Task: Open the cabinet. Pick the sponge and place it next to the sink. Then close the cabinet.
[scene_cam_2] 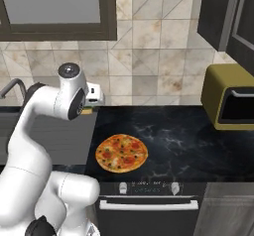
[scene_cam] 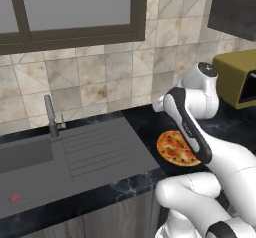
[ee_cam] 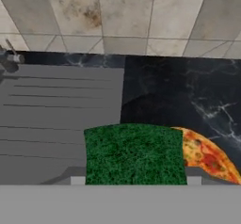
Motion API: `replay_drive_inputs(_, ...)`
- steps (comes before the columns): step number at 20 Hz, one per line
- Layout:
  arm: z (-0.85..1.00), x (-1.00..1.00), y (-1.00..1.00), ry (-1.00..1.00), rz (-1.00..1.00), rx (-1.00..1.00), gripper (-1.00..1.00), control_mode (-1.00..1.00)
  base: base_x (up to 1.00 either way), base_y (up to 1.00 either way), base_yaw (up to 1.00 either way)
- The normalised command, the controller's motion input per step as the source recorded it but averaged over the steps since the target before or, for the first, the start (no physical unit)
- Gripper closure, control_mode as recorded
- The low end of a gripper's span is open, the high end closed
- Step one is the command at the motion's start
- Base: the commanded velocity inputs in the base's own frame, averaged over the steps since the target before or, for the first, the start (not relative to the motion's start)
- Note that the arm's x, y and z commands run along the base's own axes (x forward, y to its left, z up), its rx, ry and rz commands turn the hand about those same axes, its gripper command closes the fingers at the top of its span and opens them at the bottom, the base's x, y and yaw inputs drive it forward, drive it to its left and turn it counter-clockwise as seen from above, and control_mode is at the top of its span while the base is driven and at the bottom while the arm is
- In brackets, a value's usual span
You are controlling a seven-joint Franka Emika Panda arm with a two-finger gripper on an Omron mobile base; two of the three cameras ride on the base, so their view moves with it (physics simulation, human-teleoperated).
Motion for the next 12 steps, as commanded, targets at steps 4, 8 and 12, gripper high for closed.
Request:
replay_drive_inputs(4,-0.09,0.22,-0.12,0.03,0.05,-0.08,1.00,-1.00,0.00,0.00,0.00)
replay_drive_inputs(8,-0.10,0.30,-0.11,0.02,0.01,-0.08,1.00,-1.00,0.00,0.00,0.00)
replay_drive_inputs(12,-0.11,0.25,-0.02,0.00,0.00,-0.03,1.00,-1.00,0.00,0.00,0.00)
